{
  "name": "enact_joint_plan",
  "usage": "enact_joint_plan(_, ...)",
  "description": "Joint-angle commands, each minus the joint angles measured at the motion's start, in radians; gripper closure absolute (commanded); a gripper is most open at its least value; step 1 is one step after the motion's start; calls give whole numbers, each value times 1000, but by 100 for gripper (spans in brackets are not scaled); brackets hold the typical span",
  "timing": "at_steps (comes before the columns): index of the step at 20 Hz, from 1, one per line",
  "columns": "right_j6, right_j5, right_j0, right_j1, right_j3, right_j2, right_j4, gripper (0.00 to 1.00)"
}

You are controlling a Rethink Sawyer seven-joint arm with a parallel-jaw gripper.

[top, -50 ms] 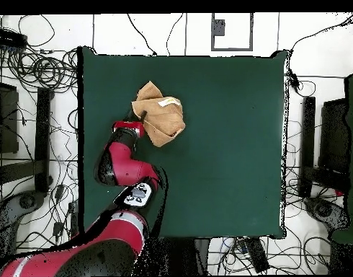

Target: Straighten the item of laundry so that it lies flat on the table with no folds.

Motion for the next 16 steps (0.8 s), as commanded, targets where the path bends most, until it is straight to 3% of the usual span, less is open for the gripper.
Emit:
enact_joint_plan(1,207,40,44,27,22,61,123,0)
enact_joint_plan(16,192,32,26,80,-19,72,133,0)
